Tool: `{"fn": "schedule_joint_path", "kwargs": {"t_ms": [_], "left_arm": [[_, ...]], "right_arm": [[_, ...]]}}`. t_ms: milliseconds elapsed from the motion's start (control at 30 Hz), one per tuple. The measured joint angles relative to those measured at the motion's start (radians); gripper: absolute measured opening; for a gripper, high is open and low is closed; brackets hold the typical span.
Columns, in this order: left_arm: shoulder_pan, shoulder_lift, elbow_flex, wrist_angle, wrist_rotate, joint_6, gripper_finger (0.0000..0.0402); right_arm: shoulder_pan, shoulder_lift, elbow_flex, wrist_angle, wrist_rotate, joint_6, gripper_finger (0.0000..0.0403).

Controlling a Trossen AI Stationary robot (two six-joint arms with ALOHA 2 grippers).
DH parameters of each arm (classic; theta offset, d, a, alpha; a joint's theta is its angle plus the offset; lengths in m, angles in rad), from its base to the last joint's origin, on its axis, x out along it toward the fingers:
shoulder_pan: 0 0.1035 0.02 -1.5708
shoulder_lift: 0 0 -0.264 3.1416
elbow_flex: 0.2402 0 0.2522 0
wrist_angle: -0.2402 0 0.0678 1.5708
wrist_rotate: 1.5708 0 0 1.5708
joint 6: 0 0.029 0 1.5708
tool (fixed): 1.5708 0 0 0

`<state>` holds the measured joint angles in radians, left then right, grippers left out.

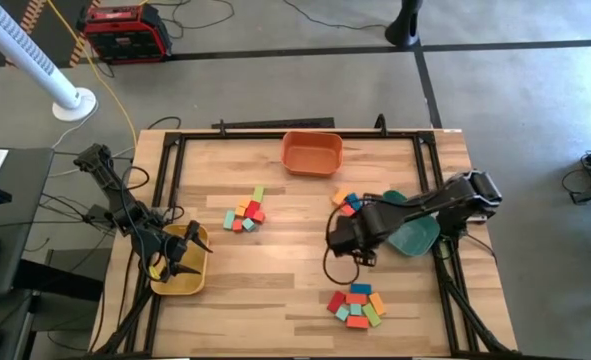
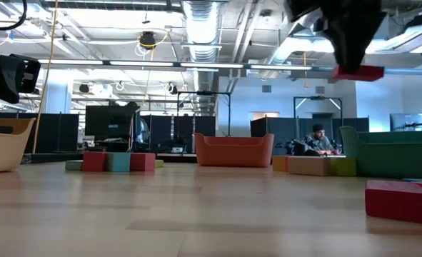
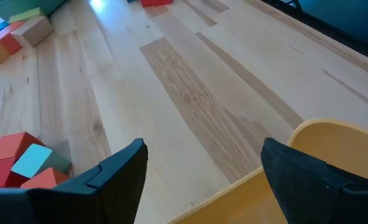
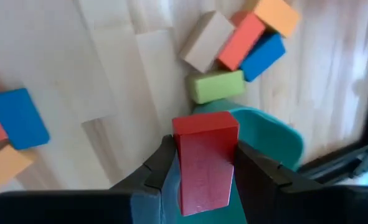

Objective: Sort blocks by size
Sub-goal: Put the medium red block into the green bin

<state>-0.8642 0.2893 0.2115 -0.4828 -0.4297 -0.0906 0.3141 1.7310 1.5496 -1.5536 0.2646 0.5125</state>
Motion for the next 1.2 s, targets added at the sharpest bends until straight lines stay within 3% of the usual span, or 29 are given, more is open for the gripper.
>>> {"fn": "schedule_joint_path", "kwargs": {"t_ms": [233,400,633,1000,1200], "left_arm": [[0.000,0.000,0.000,0.000,0.000,0.000,0.0301],[0.000,0.000,0.000,0.000,0.000,0.000,0.0301],[0.000,0.000,0.000,0.000,0.000,0.000,0.0301],[0.000,0.000,0.000,0.000,0.000,0.000,0.0301],[0.000,0.000,0.000,0.000,0.000,0.000,0.0301]], "right_arm": [[0.079,-0.152,-0.252,0.161,0.005,0.130,0.0151],[0.121,-0.326,-0.448,0.252,0.077,0.286,0.0151],[0.068,-0.516,-0.679,0.324,0.101,0.529,0.0152],[-0.106,-0.519,-0.822,0.386,0.052,0.615,0.0161],[-0.154,-0.521,-0.830,0.381,0.051,0.597,0.0205]]}}
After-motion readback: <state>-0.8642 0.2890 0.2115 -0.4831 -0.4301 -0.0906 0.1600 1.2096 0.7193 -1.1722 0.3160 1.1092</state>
